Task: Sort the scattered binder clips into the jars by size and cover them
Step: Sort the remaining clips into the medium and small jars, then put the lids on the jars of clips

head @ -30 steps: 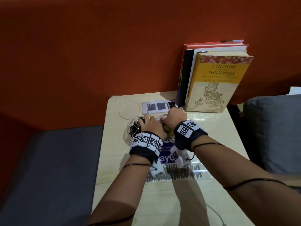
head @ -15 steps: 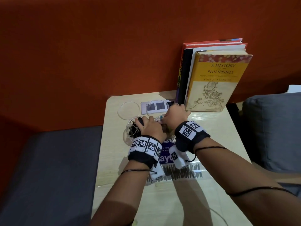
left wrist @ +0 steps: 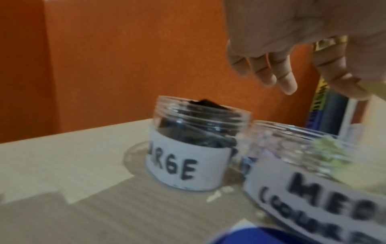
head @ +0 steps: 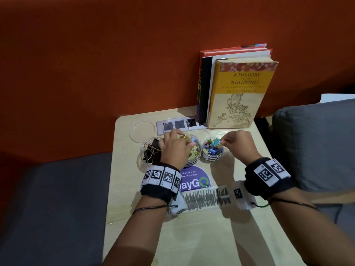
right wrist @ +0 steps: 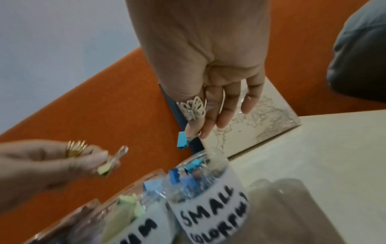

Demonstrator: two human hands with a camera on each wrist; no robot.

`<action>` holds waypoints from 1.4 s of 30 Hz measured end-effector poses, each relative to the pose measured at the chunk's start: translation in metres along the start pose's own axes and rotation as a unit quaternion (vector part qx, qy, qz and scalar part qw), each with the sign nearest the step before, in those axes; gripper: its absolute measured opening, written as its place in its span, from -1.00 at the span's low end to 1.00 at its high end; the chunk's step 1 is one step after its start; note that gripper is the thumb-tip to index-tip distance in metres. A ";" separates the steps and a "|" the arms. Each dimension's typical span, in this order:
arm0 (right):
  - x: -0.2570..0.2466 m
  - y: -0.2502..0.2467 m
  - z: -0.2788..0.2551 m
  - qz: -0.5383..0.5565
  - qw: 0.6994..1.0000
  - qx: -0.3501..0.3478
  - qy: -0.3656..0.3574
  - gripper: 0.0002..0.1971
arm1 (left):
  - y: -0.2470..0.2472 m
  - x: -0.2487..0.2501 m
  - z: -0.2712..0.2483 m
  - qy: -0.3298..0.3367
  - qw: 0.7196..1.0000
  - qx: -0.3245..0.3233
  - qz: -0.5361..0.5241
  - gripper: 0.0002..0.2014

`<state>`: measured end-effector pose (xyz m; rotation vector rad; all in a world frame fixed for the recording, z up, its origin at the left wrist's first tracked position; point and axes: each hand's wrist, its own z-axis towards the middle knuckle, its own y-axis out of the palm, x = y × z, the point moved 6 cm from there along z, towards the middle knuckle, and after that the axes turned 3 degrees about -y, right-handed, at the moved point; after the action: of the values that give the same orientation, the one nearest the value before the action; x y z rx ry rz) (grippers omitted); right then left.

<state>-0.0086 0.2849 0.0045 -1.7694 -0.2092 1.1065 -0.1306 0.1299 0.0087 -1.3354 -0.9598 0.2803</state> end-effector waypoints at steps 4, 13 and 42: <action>0.004 0.009 -0.011 -0.001 0.999 -0.011 -0.033 -0.83 | 0.019 0.034 0.007 0.006 1.000 -0.024 0.013 -0.71; 0.015 0.005 -0.025 0.053 0.992 0.082 -0.076 -0.78 | 0.029 0.043 0.004 0.053 0.997 -0.057 -0.005 -0.67; -0.120 0.190 -0.230 -0.153 0.768 -0.312 -0.539 -0.78 | 0.033 -0.132 -0.253 -0.118 0.973 -0.193 0.037 -0.67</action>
<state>0.0344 -0.0273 -0.0595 -1.2929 -1.6668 1.8156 -0.0172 -0.1251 -0.0599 -1.7221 -1.2094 0.3259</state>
